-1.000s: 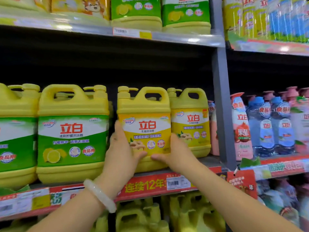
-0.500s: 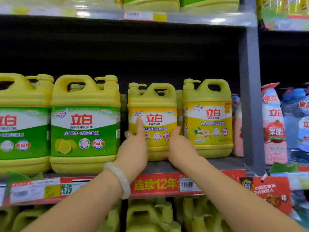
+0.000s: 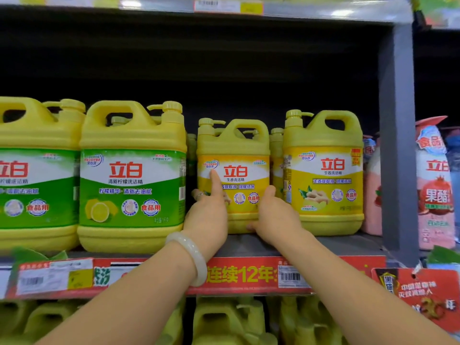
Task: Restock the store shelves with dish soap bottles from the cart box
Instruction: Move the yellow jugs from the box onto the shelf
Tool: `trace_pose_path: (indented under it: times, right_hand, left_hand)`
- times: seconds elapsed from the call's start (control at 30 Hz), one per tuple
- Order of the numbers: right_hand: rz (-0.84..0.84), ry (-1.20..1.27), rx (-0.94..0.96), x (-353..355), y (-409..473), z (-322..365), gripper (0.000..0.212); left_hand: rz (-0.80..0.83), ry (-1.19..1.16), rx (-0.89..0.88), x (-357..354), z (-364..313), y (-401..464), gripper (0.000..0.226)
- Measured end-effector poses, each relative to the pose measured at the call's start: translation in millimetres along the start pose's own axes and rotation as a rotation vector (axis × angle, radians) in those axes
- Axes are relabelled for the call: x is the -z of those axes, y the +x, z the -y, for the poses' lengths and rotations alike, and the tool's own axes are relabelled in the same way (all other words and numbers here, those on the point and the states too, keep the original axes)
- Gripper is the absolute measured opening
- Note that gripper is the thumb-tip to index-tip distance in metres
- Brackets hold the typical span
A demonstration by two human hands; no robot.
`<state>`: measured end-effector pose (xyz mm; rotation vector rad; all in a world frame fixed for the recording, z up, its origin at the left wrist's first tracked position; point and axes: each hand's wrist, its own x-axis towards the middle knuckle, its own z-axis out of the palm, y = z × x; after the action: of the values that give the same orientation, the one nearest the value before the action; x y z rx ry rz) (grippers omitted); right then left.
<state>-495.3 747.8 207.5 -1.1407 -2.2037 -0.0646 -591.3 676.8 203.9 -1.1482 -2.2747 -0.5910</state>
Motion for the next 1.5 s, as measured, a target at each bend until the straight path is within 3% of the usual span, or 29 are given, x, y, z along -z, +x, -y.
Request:
trace_pose_path:
  times: [0.33, 0.57, 0.73, 0.93, 1.07, 1.17, 1.33, 1.5]
  right_hand:
    - [0.038, -0.008, -0.027, 1.8, -0.8, 1.1, 0.074]
    - [0.125, 0.17, -0.04, 22.5, -18.2, 1.7, 0.065]
    - [0.009, 0.214, 0.217, 40.8, -63.9, 12.3, 0.049]
    - [0.044, 0.221, 0.531, 29.4, -128.5, 45.6, 0.032]
    - [0.105, 0.306, 0.711, 4.0, -163.9, 77.2, 0.039]
    - [0.203, 0.317, 0.833, -24.8, -197.7, 109.6, 0.04]
    - [0.504, 0.228, 0.896, -79.3, -260.9, 162.2, 0.042]
    - [0.745, 0.193, 0.947, -140.1, -326.3, 210.0, 0.044]
  left_hand:
    - [0.043, -0.037, 0.038, 2.1, -3.6, 2.3, 0.094]
    - [0.166, -0.145, 0.007, 17.3, -3.3, -16.5, 0.096]
    - [-0.098, -0.238, -0.206, 41.4, 7.3, -65.9, 0.056]
    - [-0.101, -0.182, -0.313, 39.0, 57.6, -128.4, 0.056]
    - [-0.114, -0.132, -0.306, 29.4, 117.7, -173.4, 0.061]
    - [0.058, -0.047, -0.179, 20.6, 163.6, -216.2, 0.062]
    - [0.421, 0.167, 0.16, 19.2, 239.3, -293.0, 0.07]
    - [0.645, 0.293, 0.394, 25.1, 321.2, -362.6, 0.053]
